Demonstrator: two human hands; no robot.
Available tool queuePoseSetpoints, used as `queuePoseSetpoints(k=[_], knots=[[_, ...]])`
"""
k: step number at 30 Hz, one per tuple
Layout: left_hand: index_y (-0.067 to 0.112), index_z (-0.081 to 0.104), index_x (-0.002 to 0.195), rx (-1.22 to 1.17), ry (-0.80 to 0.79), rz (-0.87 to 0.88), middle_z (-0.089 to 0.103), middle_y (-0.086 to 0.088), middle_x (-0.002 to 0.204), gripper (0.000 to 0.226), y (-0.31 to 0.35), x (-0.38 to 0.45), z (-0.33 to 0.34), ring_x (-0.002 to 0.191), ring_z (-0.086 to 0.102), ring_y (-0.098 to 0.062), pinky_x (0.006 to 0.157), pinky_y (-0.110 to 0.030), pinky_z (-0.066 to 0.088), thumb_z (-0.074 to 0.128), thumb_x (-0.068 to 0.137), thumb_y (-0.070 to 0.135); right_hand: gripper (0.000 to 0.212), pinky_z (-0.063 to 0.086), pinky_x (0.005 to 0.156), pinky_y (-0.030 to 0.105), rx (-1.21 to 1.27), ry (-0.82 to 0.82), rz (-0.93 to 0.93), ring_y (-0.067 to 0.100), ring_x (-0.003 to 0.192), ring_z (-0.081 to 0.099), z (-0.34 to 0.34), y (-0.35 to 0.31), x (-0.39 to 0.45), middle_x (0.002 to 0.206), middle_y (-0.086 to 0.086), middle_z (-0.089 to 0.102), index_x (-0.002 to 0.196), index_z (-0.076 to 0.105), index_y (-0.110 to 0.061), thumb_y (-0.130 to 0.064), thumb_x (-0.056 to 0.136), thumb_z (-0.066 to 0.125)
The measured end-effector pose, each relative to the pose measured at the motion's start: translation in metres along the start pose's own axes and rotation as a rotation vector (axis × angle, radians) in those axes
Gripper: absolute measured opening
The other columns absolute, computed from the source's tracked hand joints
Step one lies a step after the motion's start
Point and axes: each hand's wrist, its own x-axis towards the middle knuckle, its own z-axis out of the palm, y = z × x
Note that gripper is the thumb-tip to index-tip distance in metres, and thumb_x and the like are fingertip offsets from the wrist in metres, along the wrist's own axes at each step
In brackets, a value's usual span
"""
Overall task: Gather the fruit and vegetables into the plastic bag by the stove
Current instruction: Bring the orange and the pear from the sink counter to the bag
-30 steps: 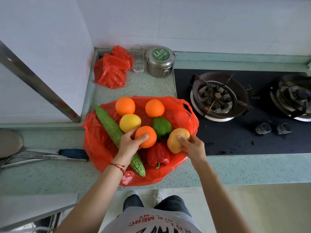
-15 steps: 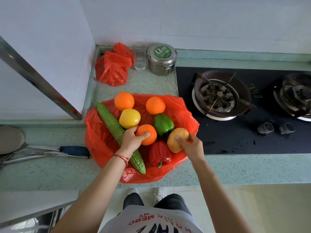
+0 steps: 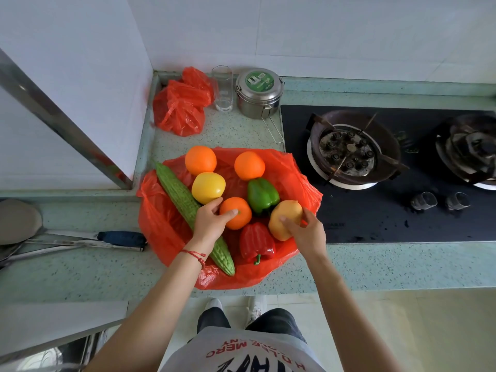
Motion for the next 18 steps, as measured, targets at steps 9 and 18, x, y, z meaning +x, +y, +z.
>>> queuePoseSetpoints(k=[9, 18], knots=[[-0.002, 0.048, 0.129, -0.196, 0.008, 0.022, 0.049, -0.022, 0.135, 0.050, -0.001, -0.011, -0.010, 0.124, 0.050, -0.028, 0.102, -0.041, 0.043, 0.064, 0.083, 0.006, 0.062, 0.043, 0.092, 0.032, 0.053, 0.060, -0.034, 0.020, 0.116, 0.055, -0.005, -0.004, -0.012, 0.128, 0.006, 0.058, 0.134, 0.047, -0.014, -0.030, 0.078, 0.070], [0.002, 0.053, 0.126, -0.105, -0.018, 0.160, 0.056, -0.016, 0.130, 0.044, -0.001, -0.025, -0.027, 0.119, 0.054, -0.023, 0.100, -0.036, 0.045, 0.062, 0.085, 0.015, 0.051, 0.042, 0.091, 0.029, 0.054, 0.118, -0.091, 0.020, 0.119, 0.054, -0.005, -0.012, -0.037, 0.129, 0.007, 0.058, 0.130, 0.051, -0.015, -0.031, 0.084, 0.064]])
